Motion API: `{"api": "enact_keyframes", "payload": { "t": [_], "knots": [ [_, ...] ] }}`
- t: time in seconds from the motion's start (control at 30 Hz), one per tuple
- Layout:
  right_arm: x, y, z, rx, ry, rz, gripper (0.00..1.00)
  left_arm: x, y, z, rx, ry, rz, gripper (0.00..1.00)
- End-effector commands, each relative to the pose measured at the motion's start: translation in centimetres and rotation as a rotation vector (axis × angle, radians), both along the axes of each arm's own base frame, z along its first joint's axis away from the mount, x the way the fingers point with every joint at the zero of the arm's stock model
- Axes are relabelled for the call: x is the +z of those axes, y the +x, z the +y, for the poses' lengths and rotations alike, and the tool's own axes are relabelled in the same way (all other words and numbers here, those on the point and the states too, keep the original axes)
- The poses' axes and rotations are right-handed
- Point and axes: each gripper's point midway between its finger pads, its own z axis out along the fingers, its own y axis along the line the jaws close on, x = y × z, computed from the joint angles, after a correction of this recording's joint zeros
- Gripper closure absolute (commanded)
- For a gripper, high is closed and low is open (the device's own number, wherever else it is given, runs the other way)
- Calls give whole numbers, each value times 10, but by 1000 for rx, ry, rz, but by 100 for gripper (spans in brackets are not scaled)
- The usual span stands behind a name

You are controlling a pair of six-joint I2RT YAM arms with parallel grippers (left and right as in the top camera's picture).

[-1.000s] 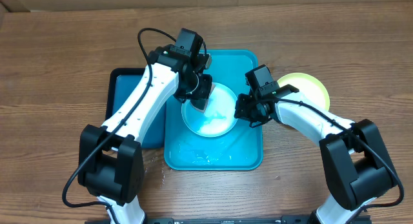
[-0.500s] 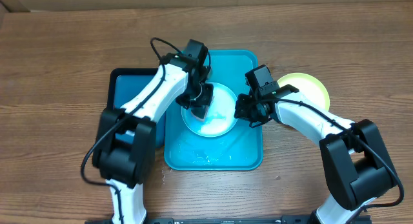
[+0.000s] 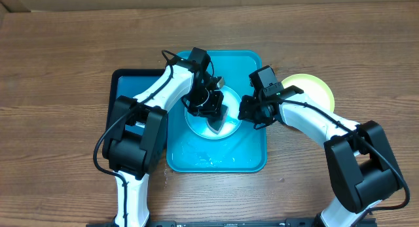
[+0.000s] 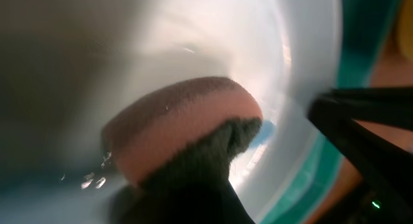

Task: Clean dirty plates on tray and stack at the side
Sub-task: 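Move the sponge back left and drop it into the black water tray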

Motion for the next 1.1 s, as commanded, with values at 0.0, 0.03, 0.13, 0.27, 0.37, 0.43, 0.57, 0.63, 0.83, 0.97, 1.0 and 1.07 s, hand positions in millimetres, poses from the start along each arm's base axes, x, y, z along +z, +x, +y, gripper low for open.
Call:
{"api": "enact_keyframes", "payload": {
  "t": [0.0,0.03,0.13,0.27,0.37,0.43,0.57,0.63,0.83,0.97,1.0,1.07],
  "knots": [
    [1,0,4,12,15,-5,96,45,10,-16,-17,-163,-51,96],
    [1,0,4,12,15,-5,96,55,14,-13,-9,-169,-78,96],
    [1,0,4,12,15,-5,96,92,25,6,24,-163,-187,96],
    [1,0,4,12,15,-6,96,126,35,46,85,-41,-323,96],
    [1,0,4,12,15,-5,96,135,33,88,138,135,-370,96],
    [1,0,4,12,15,-5,96,134,28,118,195,266,-361,96],
    [1,0,4,12,15,-6,96,126,19,171,314,501,-307,96],
    [1,0,4,12,15,-5,96,122,16,187,336,554,-292,96],
    [1,0,4,13,15,-5,96,108,12,203,365,582,-263,96],
    [1,0,4,12,15,-5,96,96,11,210,381,587,-249,96],
    [1,-1,4,12,15,-4,96,92,10,211,383,588,-245,96],
    [1,-1,4,13,15,-4,96,83,8,213,385,591,-238,96]
  ]
}}
